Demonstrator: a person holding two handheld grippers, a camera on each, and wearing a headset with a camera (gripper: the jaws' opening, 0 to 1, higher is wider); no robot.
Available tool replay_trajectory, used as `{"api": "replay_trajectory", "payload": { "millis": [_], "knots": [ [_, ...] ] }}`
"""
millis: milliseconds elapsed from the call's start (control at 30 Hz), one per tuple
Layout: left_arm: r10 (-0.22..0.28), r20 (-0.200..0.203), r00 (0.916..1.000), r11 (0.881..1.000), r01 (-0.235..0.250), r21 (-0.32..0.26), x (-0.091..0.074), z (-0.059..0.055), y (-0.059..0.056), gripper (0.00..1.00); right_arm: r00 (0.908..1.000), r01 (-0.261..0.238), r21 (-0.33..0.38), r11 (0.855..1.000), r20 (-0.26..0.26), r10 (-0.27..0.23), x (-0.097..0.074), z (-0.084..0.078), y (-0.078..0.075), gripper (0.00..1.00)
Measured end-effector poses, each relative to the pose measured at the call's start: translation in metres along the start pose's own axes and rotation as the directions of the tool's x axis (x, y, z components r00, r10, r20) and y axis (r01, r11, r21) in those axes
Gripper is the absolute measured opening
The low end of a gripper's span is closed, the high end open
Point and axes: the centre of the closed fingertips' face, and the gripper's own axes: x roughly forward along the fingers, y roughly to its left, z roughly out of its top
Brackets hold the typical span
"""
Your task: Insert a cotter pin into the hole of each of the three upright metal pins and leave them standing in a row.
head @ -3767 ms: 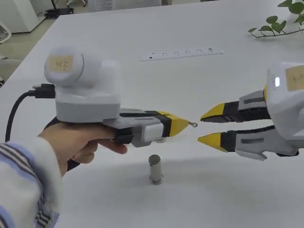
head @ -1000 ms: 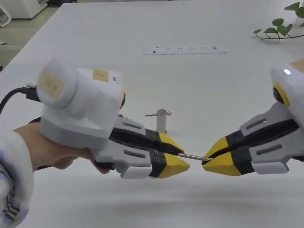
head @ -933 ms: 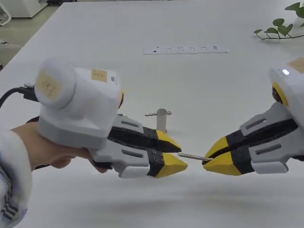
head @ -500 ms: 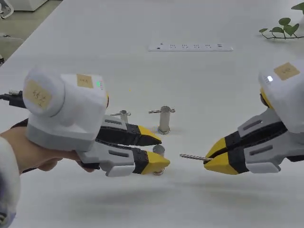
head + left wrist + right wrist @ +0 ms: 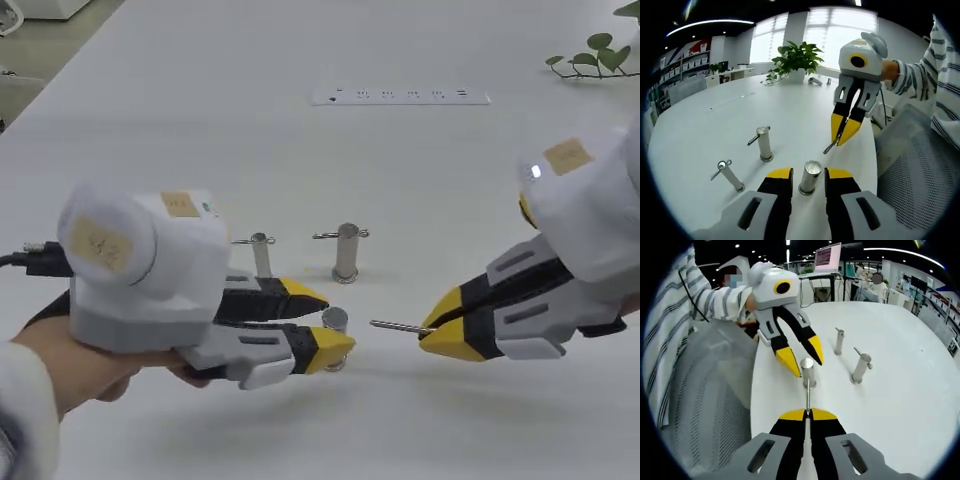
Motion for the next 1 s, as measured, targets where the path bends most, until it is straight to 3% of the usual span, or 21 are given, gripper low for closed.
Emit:
{"api": "replay_trajectory", "payload": {
  "millis": [100, 433, 733, 1000],
  "knots": [
    [0.023, 0.022, 0.9995, 0.999, -0.022, -0.042, 0.000, 0.002, 0.002, 0.23, 1.0000, 0.002, 0.001, 1.000, -0.002, -0.002, 0.002, 0.000, -0.002, 0.04],
    [0.028, 0.010, 0.9996, 0.997, -0.027, -0.066, 0.003, -0.002, -0.004, 0.15, 0.9999, -0.016, -0.036, 0.999, -0.005, 0.015, 0.009, 0.003, -0.005, 0.04],
    [0.038, -0.004, 0.9993, 0.996, -0.039, -0.077, 0.001, -0.006, -0.005, 0.14, 0.9992, -0.039, -0.108, 0.993, -0.009, 0.038, 0.018, 0.010, -0.007, 0.04],
    [0.046, -0.008, 0.9989, 0.995, -0.047, -0.086, 0.000, -0.007, -0.003, 0.14, 0.9983, -0.058, -0.187, 0.981, -0.014, 0.057, 0.014, 0.010, -0.006, 0.03]
  ]
}}
